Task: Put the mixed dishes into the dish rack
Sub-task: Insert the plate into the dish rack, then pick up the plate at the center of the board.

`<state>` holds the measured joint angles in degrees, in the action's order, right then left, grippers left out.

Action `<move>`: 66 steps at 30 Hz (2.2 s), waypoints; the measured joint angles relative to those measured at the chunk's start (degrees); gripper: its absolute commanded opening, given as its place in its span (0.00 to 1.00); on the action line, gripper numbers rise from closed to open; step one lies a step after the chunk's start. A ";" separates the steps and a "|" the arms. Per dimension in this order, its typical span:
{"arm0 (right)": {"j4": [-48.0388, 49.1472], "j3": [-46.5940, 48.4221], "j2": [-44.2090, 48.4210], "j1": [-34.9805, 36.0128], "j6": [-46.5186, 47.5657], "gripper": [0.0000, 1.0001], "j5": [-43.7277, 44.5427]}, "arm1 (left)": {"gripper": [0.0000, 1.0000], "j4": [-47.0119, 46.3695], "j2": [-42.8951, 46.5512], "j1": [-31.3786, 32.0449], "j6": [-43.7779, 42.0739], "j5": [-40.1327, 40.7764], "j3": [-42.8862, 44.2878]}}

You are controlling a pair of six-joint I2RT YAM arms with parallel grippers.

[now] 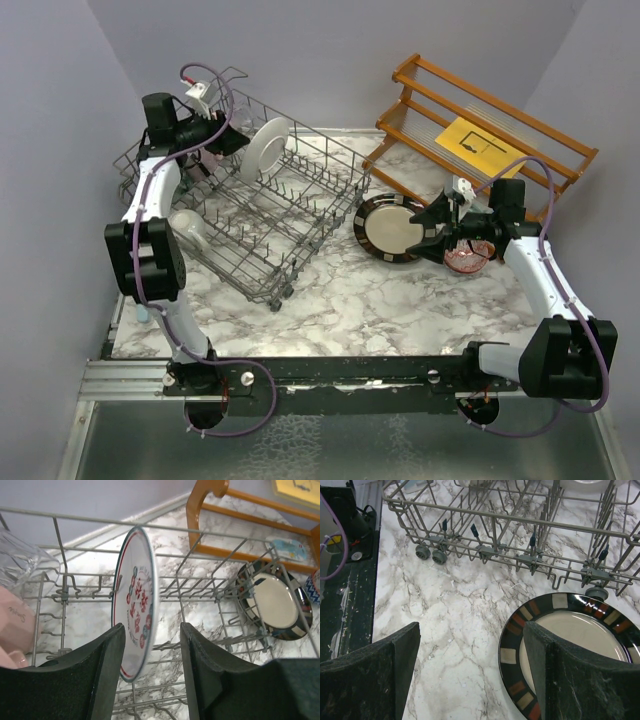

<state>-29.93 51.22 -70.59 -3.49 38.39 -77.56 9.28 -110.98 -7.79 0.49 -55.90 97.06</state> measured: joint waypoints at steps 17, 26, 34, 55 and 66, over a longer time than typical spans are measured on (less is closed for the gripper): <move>-0.04 -0.72 1.18 0.00 1.92 0.83 -0.98 | 0.88 -33.33 38.56 -0.76 23.54 13.31 -41.46; -0.61 -1.99 1.81 0.00 5.33 0.83 -2.40 | 0.89 -46.14 48.43 -0.76 43.10 13.51 -55.78; -1.90 -4.04 2.08 0.00 10.14 0.84 -3.85 | 0.89 -42.73 57.09 4.83 48.28 13.11 -59.25; -12.37 -3.72 0.57 0.00 31.58 1.00 -0.68 | 0.89 -35.26 65.92 40.57 44.02 29.99 -66.20; -10.64 -5.49 0.20 0.00 40.54 1.00 4.26 | 0.89 -35.32 63.28 51.78 38.60 40.52 -66.12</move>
<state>-40.58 45.74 -70.39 -3.49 78.94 -73.30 -26.04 -47.70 43.99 39.09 -15.38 30.94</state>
